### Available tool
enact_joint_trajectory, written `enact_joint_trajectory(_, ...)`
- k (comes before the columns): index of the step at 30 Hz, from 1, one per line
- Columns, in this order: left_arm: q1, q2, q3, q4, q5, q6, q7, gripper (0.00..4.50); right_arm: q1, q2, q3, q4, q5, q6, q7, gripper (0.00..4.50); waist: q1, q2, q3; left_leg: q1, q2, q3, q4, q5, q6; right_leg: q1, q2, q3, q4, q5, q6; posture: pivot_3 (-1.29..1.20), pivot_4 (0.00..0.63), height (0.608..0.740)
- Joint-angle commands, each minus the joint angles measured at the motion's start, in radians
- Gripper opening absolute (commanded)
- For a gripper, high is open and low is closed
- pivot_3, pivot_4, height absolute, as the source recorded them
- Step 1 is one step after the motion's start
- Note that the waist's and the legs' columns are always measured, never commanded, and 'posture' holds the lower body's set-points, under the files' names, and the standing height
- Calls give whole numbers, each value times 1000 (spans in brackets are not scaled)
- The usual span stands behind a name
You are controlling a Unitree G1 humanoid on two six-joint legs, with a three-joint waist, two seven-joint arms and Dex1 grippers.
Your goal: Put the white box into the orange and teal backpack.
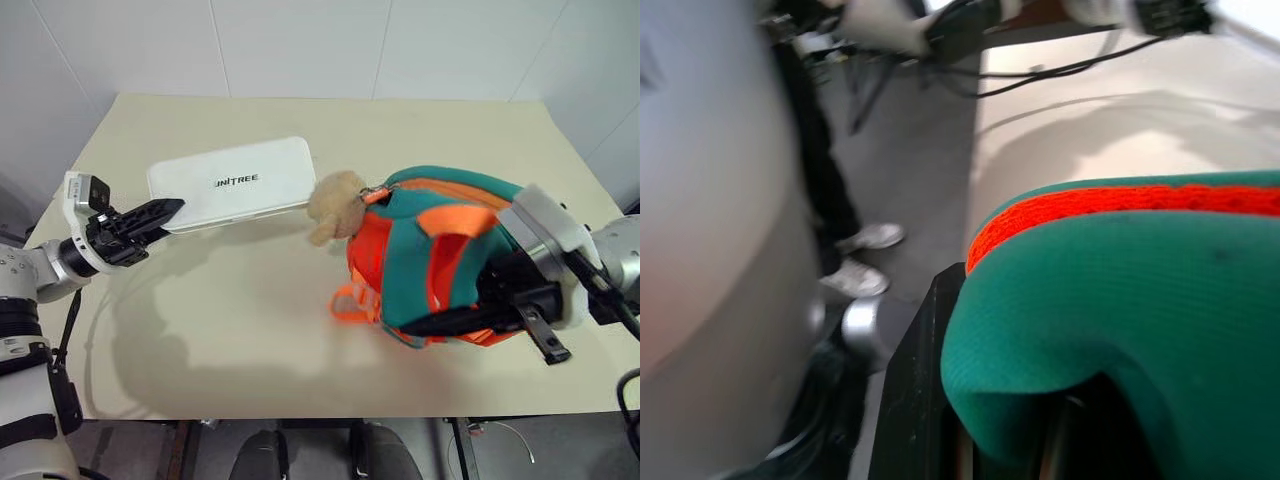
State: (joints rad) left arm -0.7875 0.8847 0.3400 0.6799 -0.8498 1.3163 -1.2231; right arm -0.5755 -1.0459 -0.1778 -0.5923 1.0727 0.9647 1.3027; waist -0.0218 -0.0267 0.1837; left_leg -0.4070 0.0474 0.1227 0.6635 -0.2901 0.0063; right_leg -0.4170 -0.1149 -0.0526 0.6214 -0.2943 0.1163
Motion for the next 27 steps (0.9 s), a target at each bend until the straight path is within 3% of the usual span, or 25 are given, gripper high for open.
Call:
enact_joint_trajectory(1,-40,40,-6,18,20,-28,-47,1379,1,-45,0,-2,-41,-105,138,556,0,0,0,0,0,0,0,0,0,0,0,0,0,0,0,0,150,740)
enact_joint_trajectory(11,-104,61,-33,117,99,-115,-97,1379,-22,9,175,174,-328,-375,210,556,-4,-1,0,1,1,1,2,0,-1,0,0,0,3,0,0,0,150,740)
enact_joint_trajectory(27,-47,-9,-63,-107,45,14,-131,1379,-37,74,211,221,-377,-401,186,556,-6,-2,0,1,1,1,4,1,-1,0,1,0,5,0,0,0,150,740)
